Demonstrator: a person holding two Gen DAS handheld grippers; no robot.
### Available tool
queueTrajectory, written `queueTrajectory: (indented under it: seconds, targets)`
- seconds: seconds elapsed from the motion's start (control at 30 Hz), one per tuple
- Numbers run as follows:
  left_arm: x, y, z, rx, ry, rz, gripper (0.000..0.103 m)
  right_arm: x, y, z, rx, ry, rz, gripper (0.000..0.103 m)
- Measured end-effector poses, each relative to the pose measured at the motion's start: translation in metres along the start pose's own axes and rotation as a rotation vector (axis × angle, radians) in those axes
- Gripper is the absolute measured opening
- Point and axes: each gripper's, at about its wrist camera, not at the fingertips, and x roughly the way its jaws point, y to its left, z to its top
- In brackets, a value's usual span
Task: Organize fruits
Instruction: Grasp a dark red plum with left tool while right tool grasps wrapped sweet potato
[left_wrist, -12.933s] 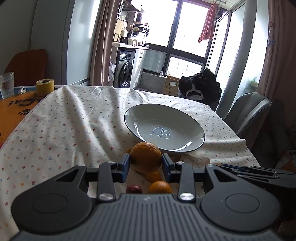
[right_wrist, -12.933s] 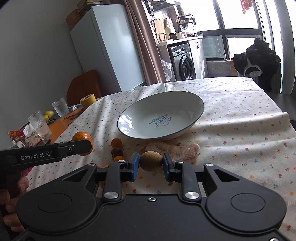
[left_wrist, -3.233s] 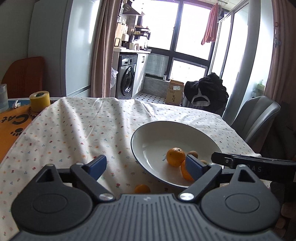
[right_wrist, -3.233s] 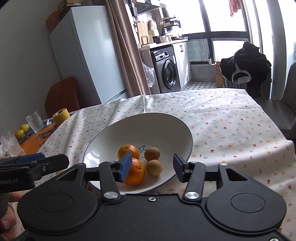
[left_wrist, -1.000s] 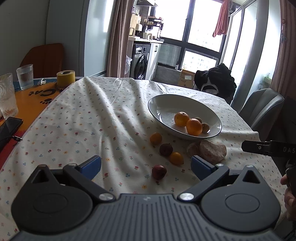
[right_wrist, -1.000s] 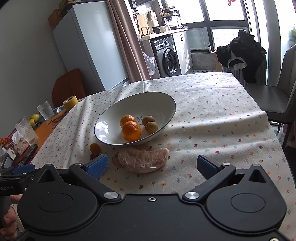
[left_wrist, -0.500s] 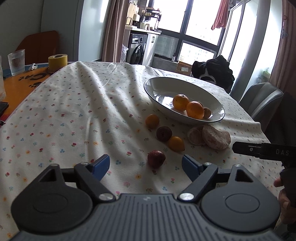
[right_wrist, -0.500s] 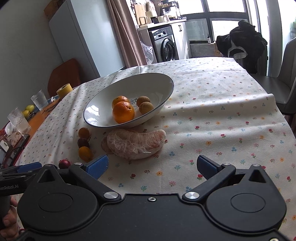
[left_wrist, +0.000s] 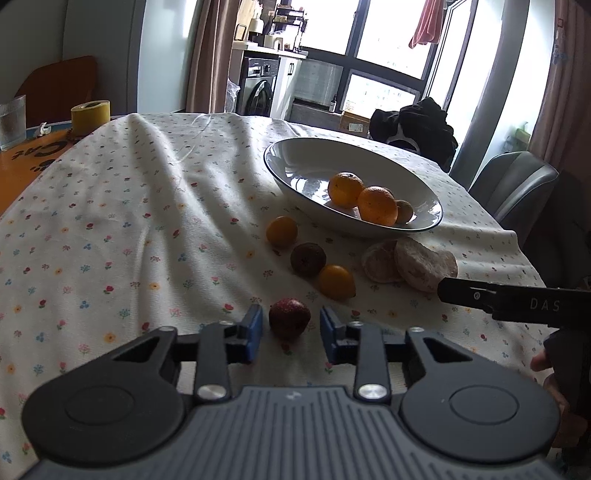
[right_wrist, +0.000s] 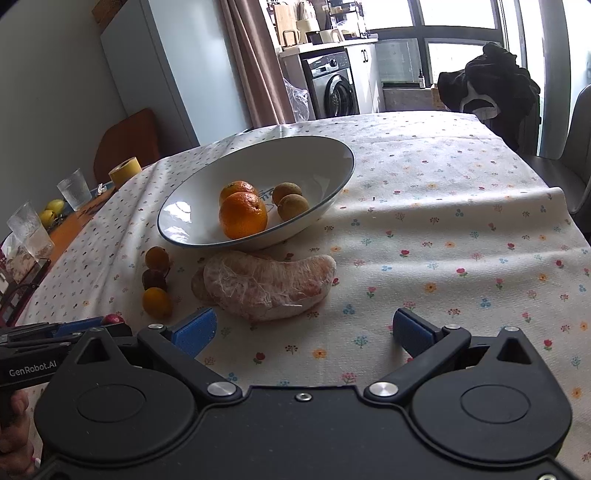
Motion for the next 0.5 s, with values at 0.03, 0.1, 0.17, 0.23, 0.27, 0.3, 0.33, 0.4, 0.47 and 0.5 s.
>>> queueTrajectory:
  seconds: [0.03,0.1,0.17,0.23,0.27,0.3,0.33,0.4,0.47,0.5]
  targets:
    - [0.001,0.0,0.0,-0.001,-0.001,0.004,0.023,0.001,0.0,0.0,0.0,-0.001,0.001,0.103]
    - [0.001,-0.001,0.001,0.001,-0.004,0.004,0.022,0.002,0.002,0.001,-0.005,-0.004,0.0,0.103]
    - [0.0,0.0,0.001,-0.006,-0.01,0.0,0.022,0.004,0.003,0.001,-0.01,-0.007,-0.004,0.103]
    - [-0.002,0.0,0.003,-0.007,-0.02,-0.001,0.022,0.005,0.004,0.002,-0.012,-0.007,-0.007,0.103]
    - [-0.003,0.001,0.004,-0.008,-0.027,-0.001,0.022,0.006,0.005,0.003,-0.01,-0.008,-0.009,0.103]
    - [-0.004,0.001,0.005,-0.007,-0.032,0.0,0.022,0.008,0.006,0.004,-0.009,-0.01,-0.011,0.103]
    - [-0.005,0.001,0.006,-0.007,-0.034,0.004,0.022,0.009,0.007,0.005,-0.01,-0.01,-0.014,0.103]
    - [-0.008,0.004,0.009,-0.014,-0.042,0.011,0.022,0.013,0.009,0.008,-0.01,-0.008,-0.016,0.103]
    - [-0.01,0.006,0.011,-0.017,-0.049,0.018,0.022,0.016,0.012,0.01,-0.008,-0.002,-0.013,0.103]
    - [-0.011,0.007,0.011,-0.018,-0.051,0.022,0.022,0.018,0.013,0.011,-0.008,-0.001,-0.009,0.103]
